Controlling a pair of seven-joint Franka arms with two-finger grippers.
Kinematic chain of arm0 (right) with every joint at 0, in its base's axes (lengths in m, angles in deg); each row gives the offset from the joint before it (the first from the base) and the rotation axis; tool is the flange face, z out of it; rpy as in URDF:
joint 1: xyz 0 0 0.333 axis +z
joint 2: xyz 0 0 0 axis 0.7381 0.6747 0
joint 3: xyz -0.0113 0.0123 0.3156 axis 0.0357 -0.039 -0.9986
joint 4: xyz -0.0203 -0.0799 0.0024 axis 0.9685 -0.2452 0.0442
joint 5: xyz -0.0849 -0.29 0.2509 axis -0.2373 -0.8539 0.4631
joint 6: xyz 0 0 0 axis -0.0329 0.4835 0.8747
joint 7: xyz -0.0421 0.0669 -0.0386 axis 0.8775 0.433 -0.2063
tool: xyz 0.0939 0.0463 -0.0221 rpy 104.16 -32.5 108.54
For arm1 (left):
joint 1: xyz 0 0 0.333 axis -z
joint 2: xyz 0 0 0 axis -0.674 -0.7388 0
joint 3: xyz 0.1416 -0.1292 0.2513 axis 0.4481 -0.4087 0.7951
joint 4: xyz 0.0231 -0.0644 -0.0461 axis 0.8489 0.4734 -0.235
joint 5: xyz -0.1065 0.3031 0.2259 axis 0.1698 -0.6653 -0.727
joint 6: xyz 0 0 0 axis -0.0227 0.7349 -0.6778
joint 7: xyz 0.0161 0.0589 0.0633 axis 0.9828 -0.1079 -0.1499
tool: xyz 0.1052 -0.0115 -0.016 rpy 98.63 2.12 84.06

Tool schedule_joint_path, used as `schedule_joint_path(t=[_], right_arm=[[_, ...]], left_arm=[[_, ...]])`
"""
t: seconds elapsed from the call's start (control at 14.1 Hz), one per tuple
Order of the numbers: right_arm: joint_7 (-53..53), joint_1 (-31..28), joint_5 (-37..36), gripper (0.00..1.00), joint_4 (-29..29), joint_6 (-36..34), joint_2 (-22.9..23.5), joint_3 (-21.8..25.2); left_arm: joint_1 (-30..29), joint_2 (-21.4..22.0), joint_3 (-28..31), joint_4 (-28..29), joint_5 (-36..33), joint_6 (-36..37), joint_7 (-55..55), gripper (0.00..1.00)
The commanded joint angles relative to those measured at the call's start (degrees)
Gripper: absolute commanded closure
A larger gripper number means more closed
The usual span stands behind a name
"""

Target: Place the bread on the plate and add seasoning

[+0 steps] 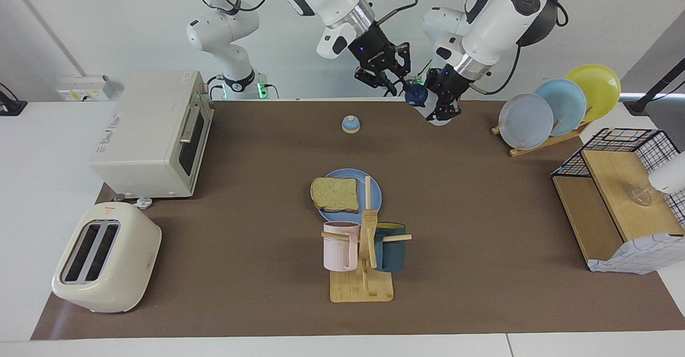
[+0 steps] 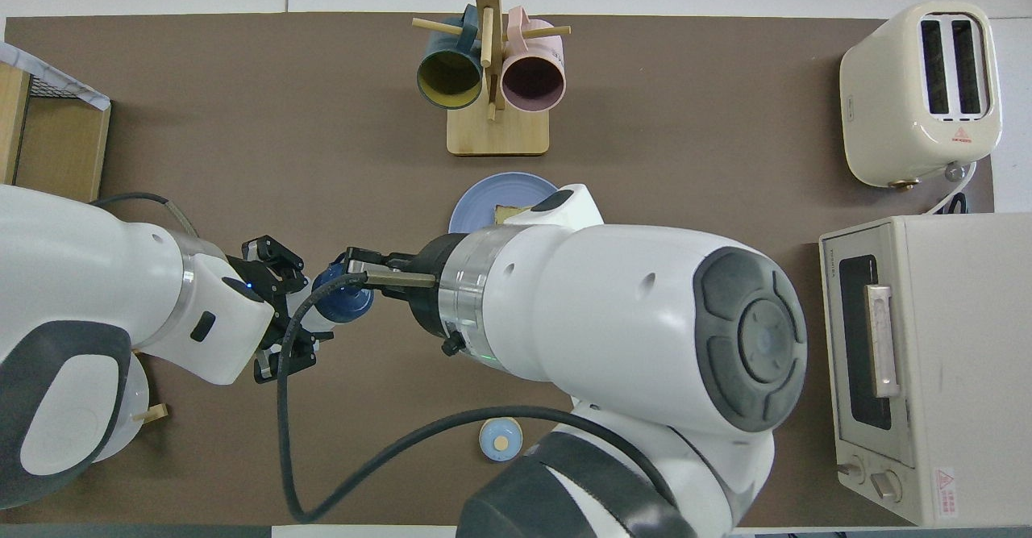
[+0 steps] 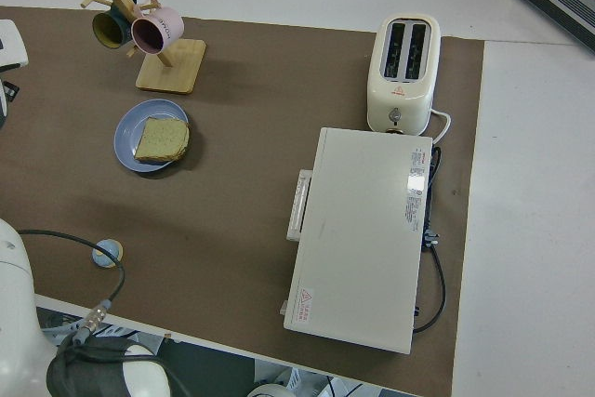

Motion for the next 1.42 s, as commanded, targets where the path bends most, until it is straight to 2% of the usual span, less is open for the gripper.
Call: schedule_joint_path(t=[0.0,0.28,0.57,1.35], right_arm=[[1.4,0.35,-1.38,0.66,-0.05,0.94,0.06,0.06],[1.4,0.35,-1.38,0.74,-0.05,0.94,0.06,0.06],[1.48,0.35,-1.46,1.0,0.04,0.94,0.06,0.06],[2.53,-0.09,-0.33,1.0,-0.31,1.2,0.5,0.06]], left_arm=[[0.52,1.99,0.3,1.77,0.99,-1.11,-0.58,1.0],[0.52,1.99,0.3,1.77,1.16,-1.11,-0.67,1.0],[0.52,1.99,0.3,1.77,1.43,-1.11,-0.67,1.0],[0.44,1.99,0.3,1.77,1.78,-0.93,-0.67,1.0]])
